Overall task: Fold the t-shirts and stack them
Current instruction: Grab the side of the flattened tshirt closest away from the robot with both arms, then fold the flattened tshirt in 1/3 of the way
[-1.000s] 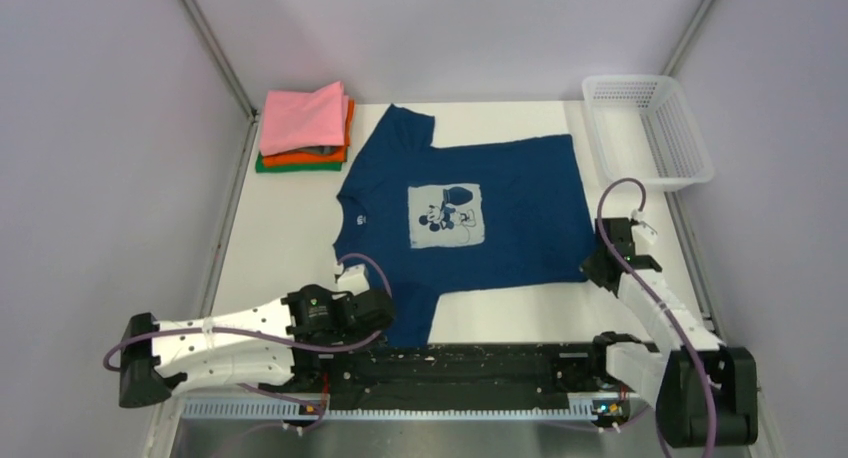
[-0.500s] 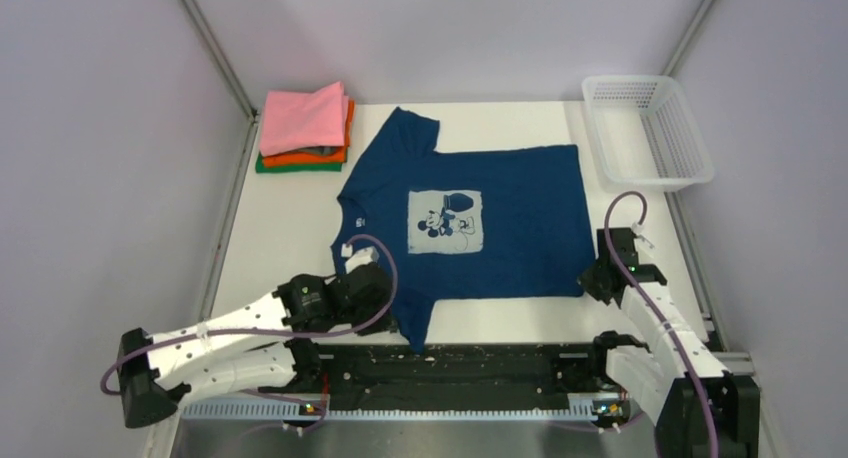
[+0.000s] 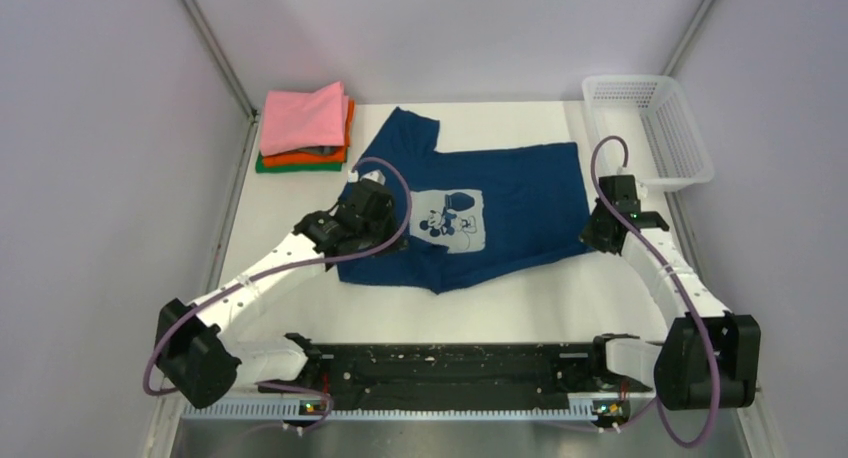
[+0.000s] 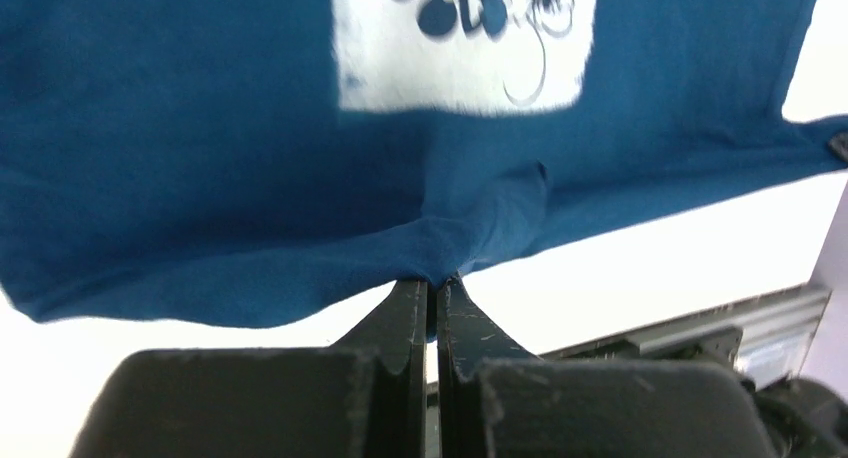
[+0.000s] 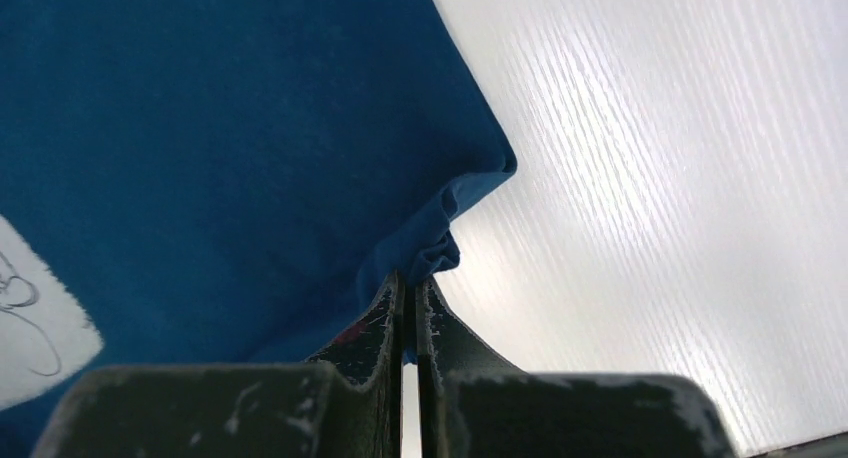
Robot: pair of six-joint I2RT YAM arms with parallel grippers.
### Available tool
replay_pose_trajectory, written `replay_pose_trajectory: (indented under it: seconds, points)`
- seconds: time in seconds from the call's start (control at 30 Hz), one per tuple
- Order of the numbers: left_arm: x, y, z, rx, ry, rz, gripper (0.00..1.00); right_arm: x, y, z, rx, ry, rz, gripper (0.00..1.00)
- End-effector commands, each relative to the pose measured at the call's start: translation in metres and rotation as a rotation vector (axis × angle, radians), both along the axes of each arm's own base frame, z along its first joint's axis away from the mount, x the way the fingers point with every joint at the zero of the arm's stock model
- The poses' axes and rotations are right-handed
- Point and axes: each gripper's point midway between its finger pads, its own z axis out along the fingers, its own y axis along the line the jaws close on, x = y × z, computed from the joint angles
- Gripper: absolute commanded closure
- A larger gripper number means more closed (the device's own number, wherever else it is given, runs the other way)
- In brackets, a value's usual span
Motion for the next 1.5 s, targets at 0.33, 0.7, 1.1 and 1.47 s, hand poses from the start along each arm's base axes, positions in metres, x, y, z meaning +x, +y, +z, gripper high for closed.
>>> replay_pose_trajectory:
  seconds: [0.33, 0.7, 1.1, 1.47]
  points:
    - [0.109, 0.038, 0.08, 0.071, -0.316, 0.092, 1.0, 0.05, -0.008, 0.037, -0.065, -0.07, 0.043, 1.0]
    - [0.162, 0.051, 0.081, 0.133, -0.356, 0.084, 1.0, 0.08, -0.01, 0.029, -0.068, -0.031, 0.045, 1.0]
    - [0.22, 0.063, 0.044, 0.177, -0.291, 0.116, 1.0, 0.133, -0.016, 0.016, -0.073, -0.04, 0.0, 0.9]
    - [0.258, 0.075, 0.044, 0.194, -0.227, 0.171, 0.01, 0.159, 0.013, 0.049, 0.003, -0.16, 0.144, 0.34]
